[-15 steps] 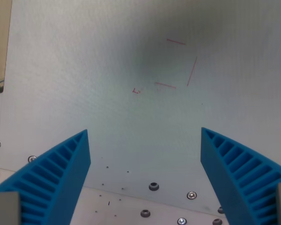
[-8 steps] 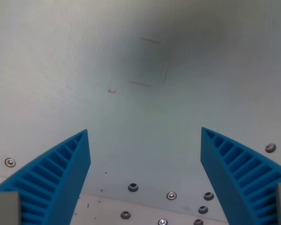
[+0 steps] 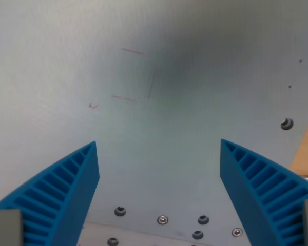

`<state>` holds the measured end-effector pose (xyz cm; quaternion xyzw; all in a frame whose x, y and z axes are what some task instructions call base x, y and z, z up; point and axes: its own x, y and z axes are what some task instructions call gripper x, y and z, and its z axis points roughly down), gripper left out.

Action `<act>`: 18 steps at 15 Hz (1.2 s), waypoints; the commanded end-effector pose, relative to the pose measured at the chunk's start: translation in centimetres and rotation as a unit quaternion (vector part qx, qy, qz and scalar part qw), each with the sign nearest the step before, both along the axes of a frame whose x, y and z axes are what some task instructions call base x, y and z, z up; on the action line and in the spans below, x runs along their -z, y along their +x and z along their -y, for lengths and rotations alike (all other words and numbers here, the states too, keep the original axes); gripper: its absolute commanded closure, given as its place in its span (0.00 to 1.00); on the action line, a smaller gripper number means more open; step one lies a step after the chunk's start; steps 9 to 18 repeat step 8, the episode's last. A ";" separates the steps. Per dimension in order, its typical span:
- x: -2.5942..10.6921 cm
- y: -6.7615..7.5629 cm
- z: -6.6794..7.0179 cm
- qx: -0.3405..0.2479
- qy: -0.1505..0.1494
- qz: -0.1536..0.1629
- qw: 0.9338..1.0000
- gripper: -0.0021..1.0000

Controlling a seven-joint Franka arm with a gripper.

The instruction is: Move in gripper positive y

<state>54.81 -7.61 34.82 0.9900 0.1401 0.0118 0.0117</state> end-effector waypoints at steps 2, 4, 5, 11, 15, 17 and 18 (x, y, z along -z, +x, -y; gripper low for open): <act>-0.3 1.2 2.0 -0.009 0.006 -0.015 1.000 0.00; -0.3 1.5 2.9 -0.009 0.006 -0.015 1.000 0.00; -0.3 1.7 3.4 -0.009 0.006 -0.015 1.000 0.00; -0.3 2.1 4.8 -0.009 0.006 -0.015 1.000 0.00; -0.3 2.1 4.8 -0.009 0.006 -0.015 1.000 0.00; -0.3 2.1 4.8 -0.009 0.006 -0.015 1.000 0.00; -0.3 2.1 4.8 -0.009 0.006 -0.015 1.000 0.00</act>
